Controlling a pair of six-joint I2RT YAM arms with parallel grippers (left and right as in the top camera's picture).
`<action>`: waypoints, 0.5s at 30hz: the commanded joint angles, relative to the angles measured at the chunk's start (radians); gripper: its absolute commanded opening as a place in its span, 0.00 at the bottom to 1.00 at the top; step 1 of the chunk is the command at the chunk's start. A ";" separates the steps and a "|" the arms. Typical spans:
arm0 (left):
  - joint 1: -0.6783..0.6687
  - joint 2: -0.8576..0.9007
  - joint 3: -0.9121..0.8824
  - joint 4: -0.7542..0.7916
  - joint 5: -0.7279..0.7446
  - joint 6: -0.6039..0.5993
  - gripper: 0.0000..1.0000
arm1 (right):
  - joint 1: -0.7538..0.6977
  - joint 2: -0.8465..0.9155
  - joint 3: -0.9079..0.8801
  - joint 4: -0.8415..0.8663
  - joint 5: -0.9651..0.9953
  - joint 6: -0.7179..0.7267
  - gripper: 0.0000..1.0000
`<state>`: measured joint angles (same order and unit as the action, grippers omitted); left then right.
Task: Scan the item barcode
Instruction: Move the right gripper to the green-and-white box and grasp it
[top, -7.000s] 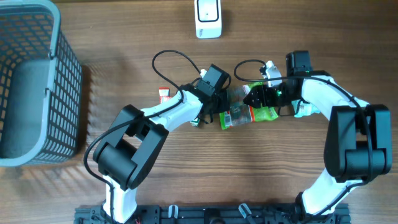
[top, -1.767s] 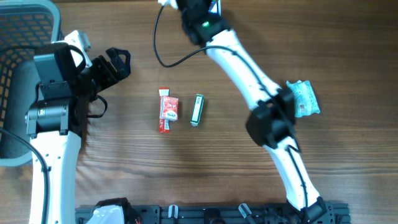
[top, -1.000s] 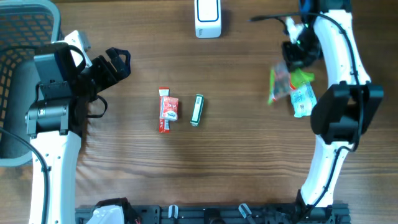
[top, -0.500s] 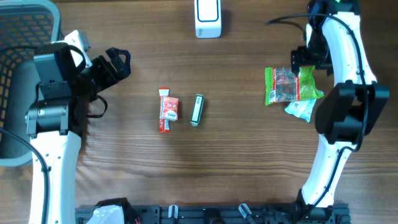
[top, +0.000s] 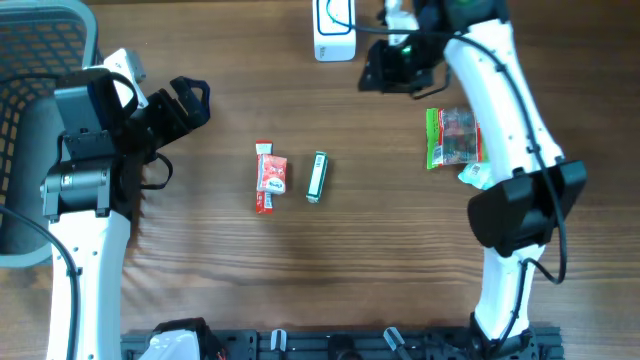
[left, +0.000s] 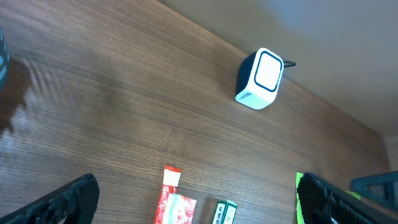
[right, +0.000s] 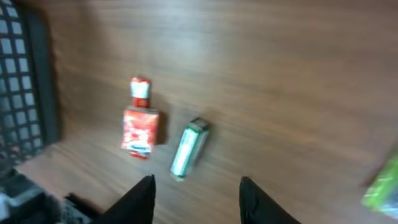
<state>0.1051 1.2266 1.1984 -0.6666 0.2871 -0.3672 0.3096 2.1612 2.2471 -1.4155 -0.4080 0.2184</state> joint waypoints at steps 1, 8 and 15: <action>0.005 0.004 0.000 0.003 0.015 0.020 1.00 | 0.119 -0.007 -0.059 -0.001 0.183 0.220 0.53; 0.005 0.004 0.000 0.003 0.015 0.020 1.00 | 0.327 -0.007 -0.230 0.067 0.403 0.421 0.59; 0.005 0.004 0.000 0.003 0.015 0.020 1.00 | 0.428 -0.007 -0.458 0.272 0.476 0.575 0.58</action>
<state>0.1051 1.2266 1.1984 -0.6666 0.2874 -0.3672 0.7242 2.1616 1.8690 -1.2129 -0.0124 0.6884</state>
